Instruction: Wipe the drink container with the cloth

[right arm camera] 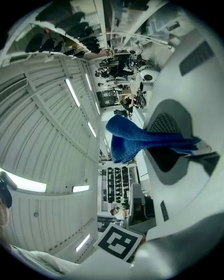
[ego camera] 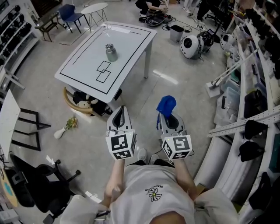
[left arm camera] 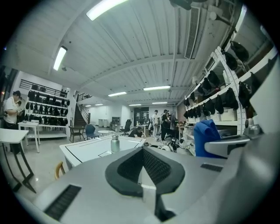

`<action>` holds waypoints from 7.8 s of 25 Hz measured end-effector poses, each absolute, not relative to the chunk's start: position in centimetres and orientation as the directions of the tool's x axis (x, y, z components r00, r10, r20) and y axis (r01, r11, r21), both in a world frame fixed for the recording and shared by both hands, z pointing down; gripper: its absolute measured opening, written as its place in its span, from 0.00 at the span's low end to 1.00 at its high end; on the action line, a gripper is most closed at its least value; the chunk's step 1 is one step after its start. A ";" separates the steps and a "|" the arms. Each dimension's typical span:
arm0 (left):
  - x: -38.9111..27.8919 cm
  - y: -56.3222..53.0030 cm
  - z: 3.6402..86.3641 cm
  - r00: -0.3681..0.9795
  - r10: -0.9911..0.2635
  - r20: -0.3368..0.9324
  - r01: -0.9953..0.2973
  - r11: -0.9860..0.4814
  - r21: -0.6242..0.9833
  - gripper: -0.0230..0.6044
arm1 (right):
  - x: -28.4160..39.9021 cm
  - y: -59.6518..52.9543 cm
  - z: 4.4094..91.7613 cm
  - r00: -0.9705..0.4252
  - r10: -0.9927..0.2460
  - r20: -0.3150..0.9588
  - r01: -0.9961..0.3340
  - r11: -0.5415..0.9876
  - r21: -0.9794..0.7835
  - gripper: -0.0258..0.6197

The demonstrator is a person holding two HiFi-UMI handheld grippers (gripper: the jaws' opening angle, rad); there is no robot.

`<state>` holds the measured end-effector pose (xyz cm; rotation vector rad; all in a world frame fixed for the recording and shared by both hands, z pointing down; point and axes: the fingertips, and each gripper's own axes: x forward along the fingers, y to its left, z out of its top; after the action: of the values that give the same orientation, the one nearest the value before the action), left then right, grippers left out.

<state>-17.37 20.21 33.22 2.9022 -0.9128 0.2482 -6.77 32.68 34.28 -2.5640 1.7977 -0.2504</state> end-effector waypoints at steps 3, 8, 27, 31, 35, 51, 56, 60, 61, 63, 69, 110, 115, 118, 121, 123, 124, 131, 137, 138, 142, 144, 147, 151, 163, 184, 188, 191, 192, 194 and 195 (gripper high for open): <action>-17.9 18.9 33.4 0.806 -0.566 0.171 -0.581 -0.812 0.053 0.03 | -7.0 31.8 34.5 0.335 -0.933 0.134 -0.933 -0.348 -0.091 0.10; -17.8 16.5 34.4 0.790 -0.584 0.185 -0.602 -0.796 0.062 0.03 | -6.4 30.4 35.0 0.335 -0.931 0.145 -0.932 -0.350 -0.094 0.11; -5.3 -0.1 33.4 0.647 -0.745 0.162 -0.758 -0.652 0.032 0.03 | 9.2 9.6 34.1 0.115 -0.990 0.081 -0.985 -0.124 -0.116 0.11; -1.7 -4.7 33.0 0.597 -0.786 0.163 -0.798 -0.603 0.013 0.03 | 13.1 4.3 33.4 0.041 -0.997 0.073 -0.992 -0.049 -0.115 0.10; 0.3 -7.7 32.8 0.542 -0.825 0.159 -0.836 -0.549 0.002 0.03 | 15.7 0.1 33.1 -0.036 -0.998 0.054 -0.993 0.030 -0.115 0.10; 1.1 -14.1 33.4 0.445 -0.884 0.144 -0.894 -0.447 0.015 0.03 | 18.1 -8.5 35.0 -0.160 -0.984 0.073 -0.977 0.147 -0.156 0.11; 1.0 -15.8 34.2 0.520 -0.841 0.151 -0.853 -0.522 0.030 0.13 | 17.3 -11.7 35.2 -0.294 -0.954 0.054 -0.949 0.285 -0.137 0.11; 1.5 -16.5 37.1 0.644 -0.739 0.198 -0.764 -0.635 0.115 0.40 | 15.6 -16.0 37.0 -0.479 -0.874 0.084 -0.877 0.472 -0.091 0.10; 1.7 -16.5 38.1 0.661 -0.718 0.218 -0.749 -0.650 0.127 0.47 | 15.3 -17.0 37.8 -0.513 -0.852 0.103 -0.858 0.506 -0.088 0.10; 2.1 -16.5 40.3 0.676 -0.687 0.268 -0.732 -0.668 0.134 0.54 | 14.5 -18.8 39.7 -0.568 -0.810 0.145 -0.823 0.561 -0.091 0.11; 2.7 -17.9 45.6 0.701 -0.613 0.365 -0.696 -0.699 0.164 0.56 | 11.1 -22.4 44.7 -0.688 -0.684 0.243 -0.721 0.683 -0.119 0.10; 2.1 -18.4 47.6 0.735 -0.555 0.390 -0.664 -0.707 0.244 0.56 | 8.2 -17.3 46.8 -0.737 -0.642 0.210 -0.674 0.680 -0.289 0.10; 2.4 -18.9 48.3 0.807 -0.421 0.415 -0.518 -0.842 0.153 0.61 | 8.2 -17.4 46.7 -0.720 -0.649 0.244 -0.694 0.670 -0.265 0.10; 3.3 -18.9 49.1 0.815 -0.366 0.449 -0.466 -0.875 0.133 0.61 | 8.3 -17.5 46.7 -0.708 -0.663 0.245 -0.706 0.654 -0.272 0.11; 3.4 -18.0 49.5 0.806 -0.356 0.472 -0.461 -0.879 0.124 0.61 | 8.2 -17.6 46.7 -0.693 -0.678 0.244 -0.720 0.638 -0.272 0.11; 3.0 -17.7 49.6 0.796 -0.373 0.476 -0.481 -0.868 0.123 0.61 | 8.0 -17.5 46.8 -0.683 -0.689 0.245 -0.730 0.629 -0.267 0.10; 2.8 -17.5 49.7 0.791 -0.380 0.479 -0.491 -0.862 0.126 0.61 | 7.8 -17.4 46.9 -0.678 -0.693 0.245 -0.735 0.625 -0.265 0.10; 2.2 -14.3 49.8 0.777 -0.385 0.498 -0.502 -0.856 0.123 0.61 | 6.3 -15.8 47.1 -0.677 -0.699 0.229 -0.734 0.624 -0.267 0.11; 1.6 -13.4 50.0 0.772 -0.418 0.479 -0.531 -0.838 0.125 0.61 | 5.9 -15.3 47.2 -0.676 -0.700 0.229 -0.736 0.624 -0.262 0.11; 1.2 -14.1 49.8 0.768 -0.439 0.466 -0.552 -0.823 0.134 0.61 | 6.0 -15.4 47.2 -0.673 -0.703 0.230 -0.739 0.621 -0.262 0.11; 0.9 -17.5 49.4 0.771 -0.466 0.434 -0.573 -0.805 0.153 0.61 | 6.2 -15.6 47.1 -0.669 -0.705 0.234 -0.742 0.620 -0.254 0.10; 1.3 -18.7 49.6 0.773 -0.454 0.444 -0.562 -0.814 0.145 0.62 | 6.2 -15.7 47.0 -0.668 -0.705 0.236 -0.743 0.620 -0.252 0.10; 2.0 -19.2 50.0 0.776 -0.432 0.460 -0.544 -0.828 0.140 0.62 | 6.3 -15.8 47.0 -0.668 -0.706 0.237 -0.744 0.620 -0.250 0.10; 2.4 -18.5 50.7 0.775 -0.400 0.489 -0.521 -0.843 0.134 0.62 | 6.4 -16.1 47.1 -0.667 -0.705 0.242 -0.745 0.620 -0.246 0.11; 1.1 -15.2 50.9 0.712 -0.416 0.566 -0.567 -0.816 0.113 0.62 | 5.7 -15.7 46.9 -0.676 -0.700 0.231 -0.736 0.627 -0.254 0.11; 0.8 -17.4 50.9 0.722 -0.419 0.550 -0.557 -0.824 0.104 0.62 | 5.2 -15.0 47.0 -0.701 -0.674 0.232 -0.712 0.652 -0.261 0.11; 1.4 -16.0 50.8 0.715 -0.416 0.562 -0.558 -0.824 0.100 0.62 | 5.5 -14.6 46.9 -0.696 -0.680 0.231 -0.718 0.647 -0.258 0.10; 0.8 -15.3 50.8 0.713 -0.420 0.561 -0.572 -0.812 0.118 0.62 | 5.3 -14.8 47.0 -0.686 -0.690 0.231 -0.727 0.636 -0.259 0.11; 0.6 -14.9 50.8 0.713 -0.419 0.562 -0.574 -0.809 0.124 0.62 | 5.2 -14.8 47.0 -0.684 -0.692 0.232 -0.729 0.633 -0.259 0.10; 0.4 -14.0 50.8 0.710 -0.415 0.569 -0.578 -0.805 0.134 0.62 | 4.9 -14.6 47.0 -0.683 -0.692 0.236 -0.730 0.634 -0.254 0.11; 0.3 -13.5 50.9 0.710 -0.412 0.571 -0.579 -0.803 0.140 0.62 | 4.7 -14.4 47.0 -0.685 -0.689 0.238 -0.729 0.638 -0.250 0.10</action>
<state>0.32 -13.53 50.87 2.6091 -0.7787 0.7636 4.68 -14.37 47.04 -1.2830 2.9509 -0.5379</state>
